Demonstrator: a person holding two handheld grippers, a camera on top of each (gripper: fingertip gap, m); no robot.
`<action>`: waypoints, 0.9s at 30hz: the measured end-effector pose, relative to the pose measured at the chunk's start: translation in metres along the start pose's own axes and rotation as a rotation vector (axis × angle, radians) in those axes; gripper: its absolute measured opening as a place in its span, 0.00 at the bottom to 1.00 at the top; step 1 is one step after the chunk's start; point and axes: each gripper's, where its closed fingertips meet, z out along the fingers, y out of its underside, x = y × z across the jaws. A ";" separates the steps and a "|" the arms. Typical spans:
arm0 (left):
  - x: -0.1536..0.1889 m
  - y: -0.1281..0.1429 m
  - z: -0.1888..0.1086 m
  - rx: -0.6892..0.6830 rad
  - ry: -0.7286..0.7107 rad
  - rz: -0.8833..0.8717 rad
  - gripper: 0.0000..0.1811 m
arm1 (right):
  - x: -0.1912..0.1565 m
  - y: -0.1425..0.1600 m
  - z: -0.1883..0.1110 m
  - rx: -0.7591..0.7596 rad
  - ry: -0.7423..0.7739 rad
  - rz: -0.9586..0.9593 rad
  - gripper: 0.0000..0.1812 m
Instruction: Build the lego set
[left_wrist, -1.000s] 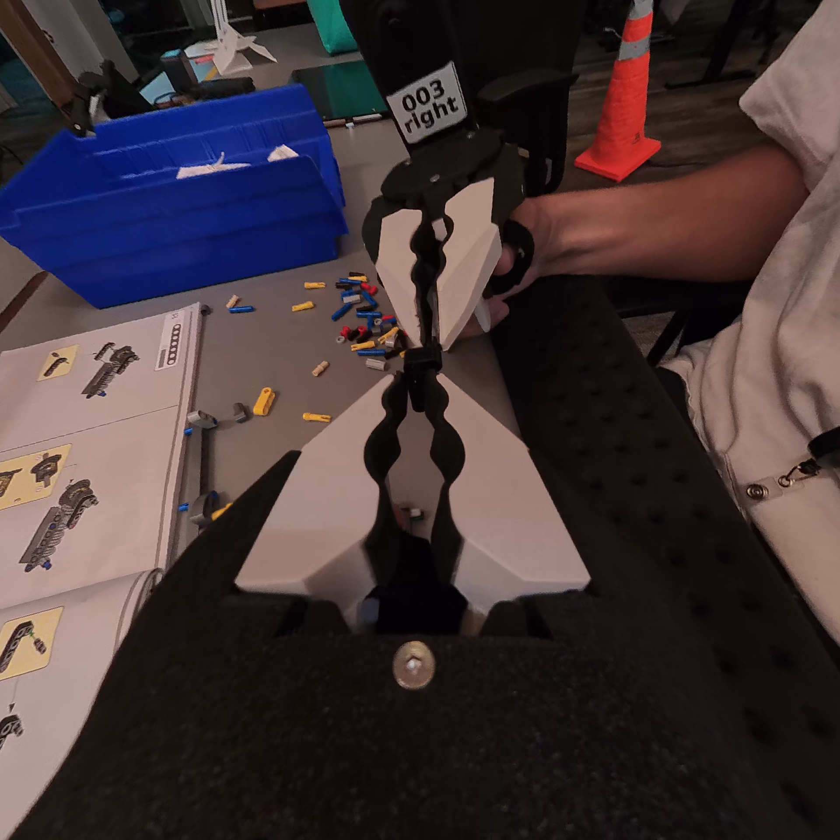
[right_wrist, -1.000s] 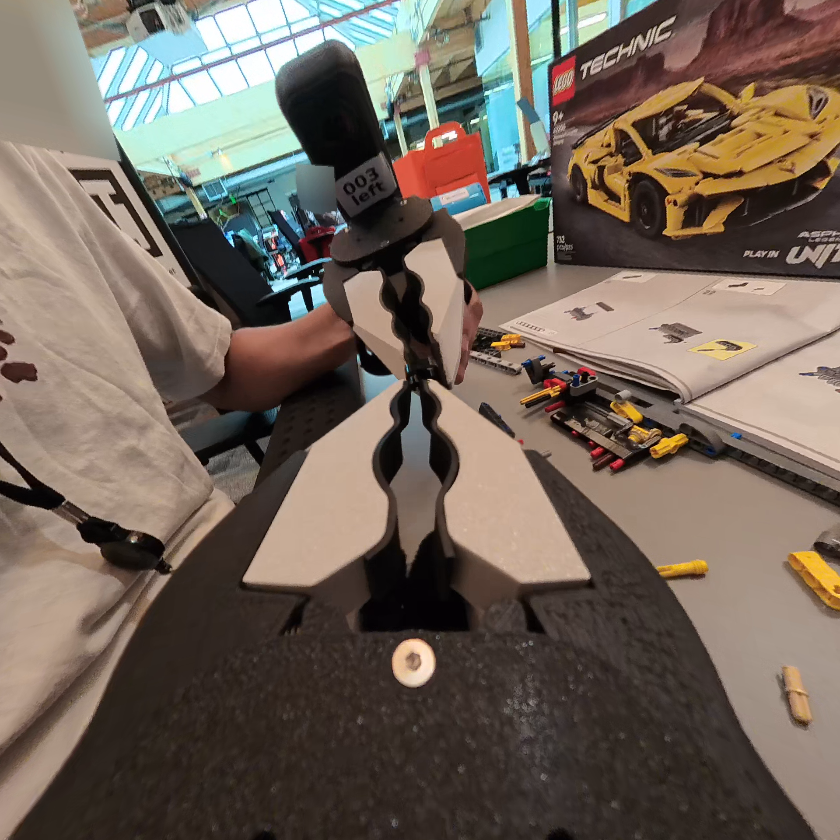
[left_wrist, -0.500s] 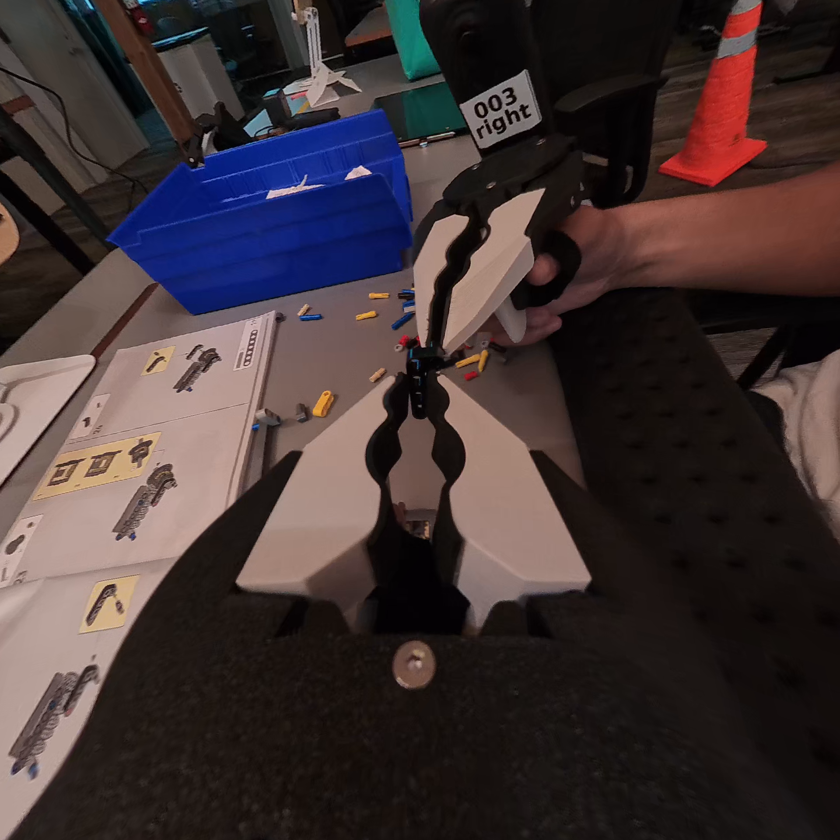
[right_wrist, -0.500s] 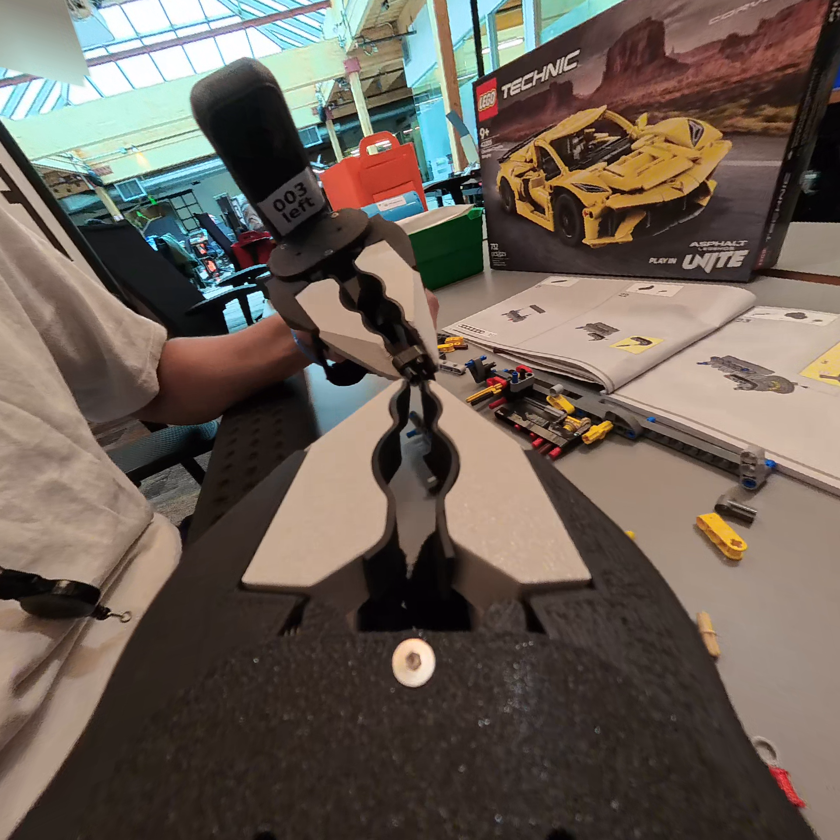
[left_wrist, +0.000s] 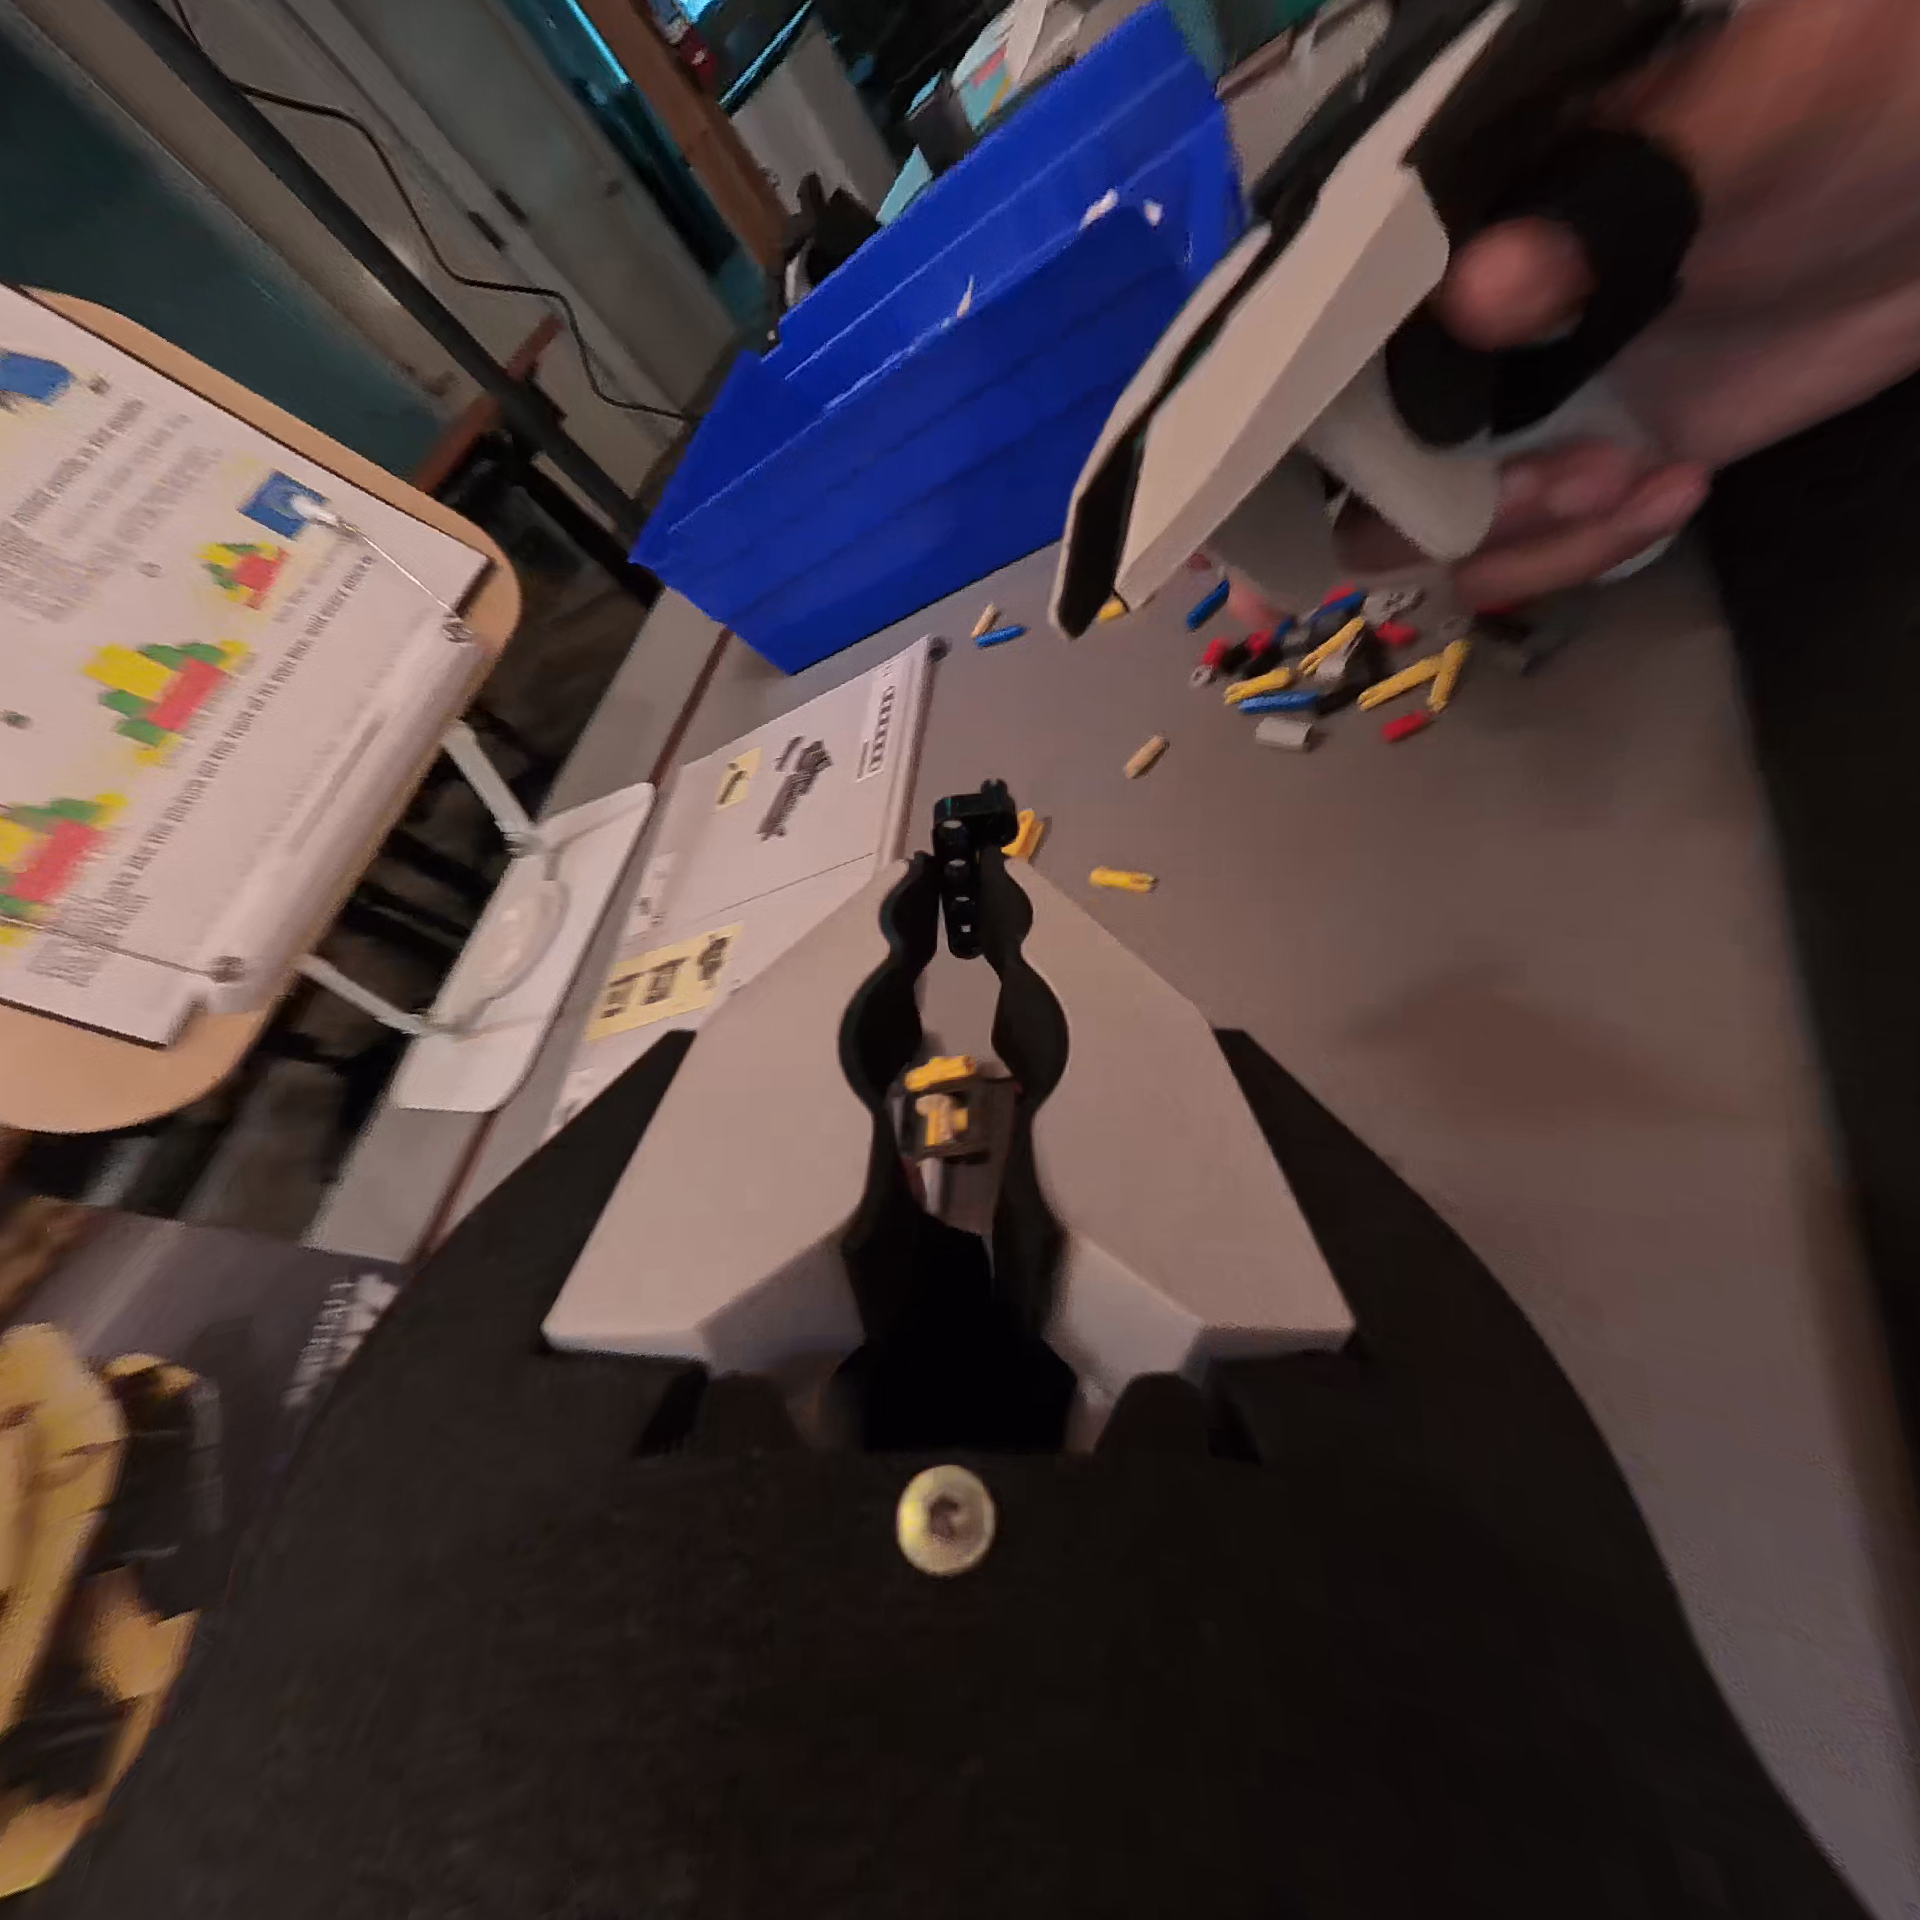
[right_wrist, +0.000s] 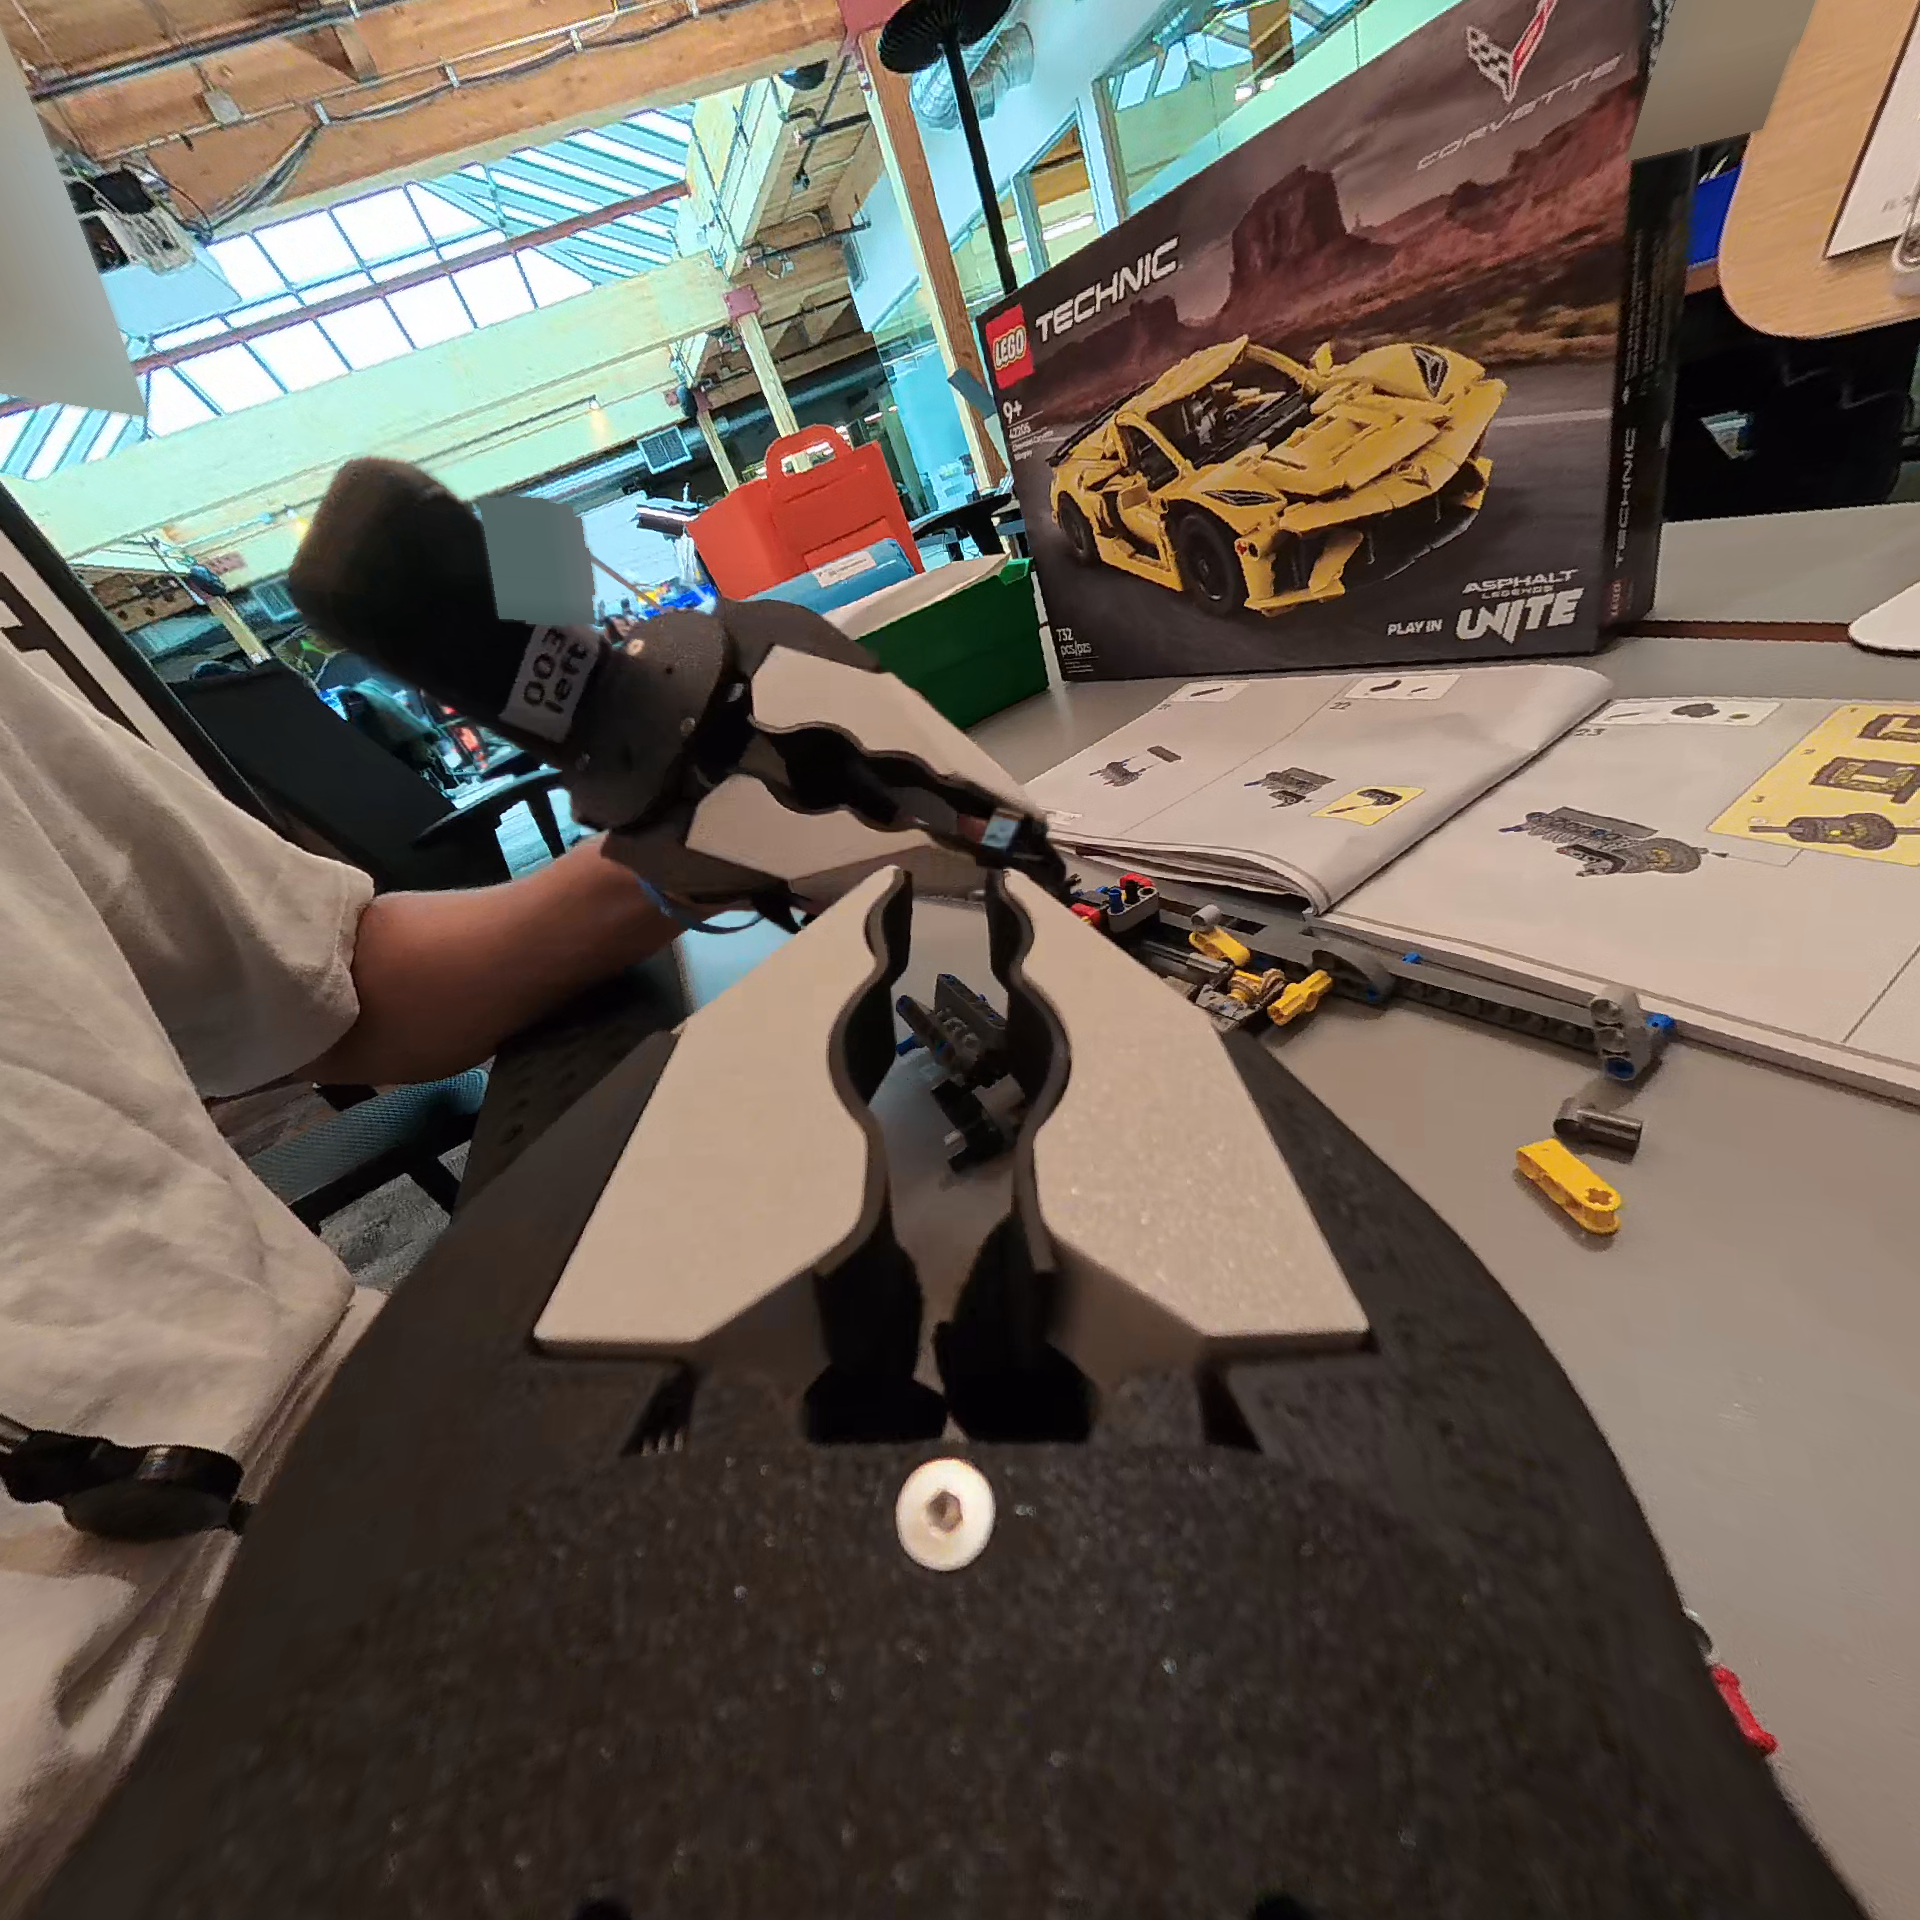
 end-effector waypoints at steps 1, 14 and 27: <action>0.001 0.000 0.001 -0.012 -0.025 0.063 0.03 | 0.000 0.001 0.001 -0.006 0.004 -0.003 0.08; 0.014 0.002 0.008 -0.124 -0.166 0.458 0.03 | 0.011 0.015 0.006 -0.087 0.077 -0.032 0.11; 0.017 0.002 0.007 -0.179 -0.212 0.613 0.03 | 0.015 0.030 0.014 -0.185 0.157 -0.185 0.08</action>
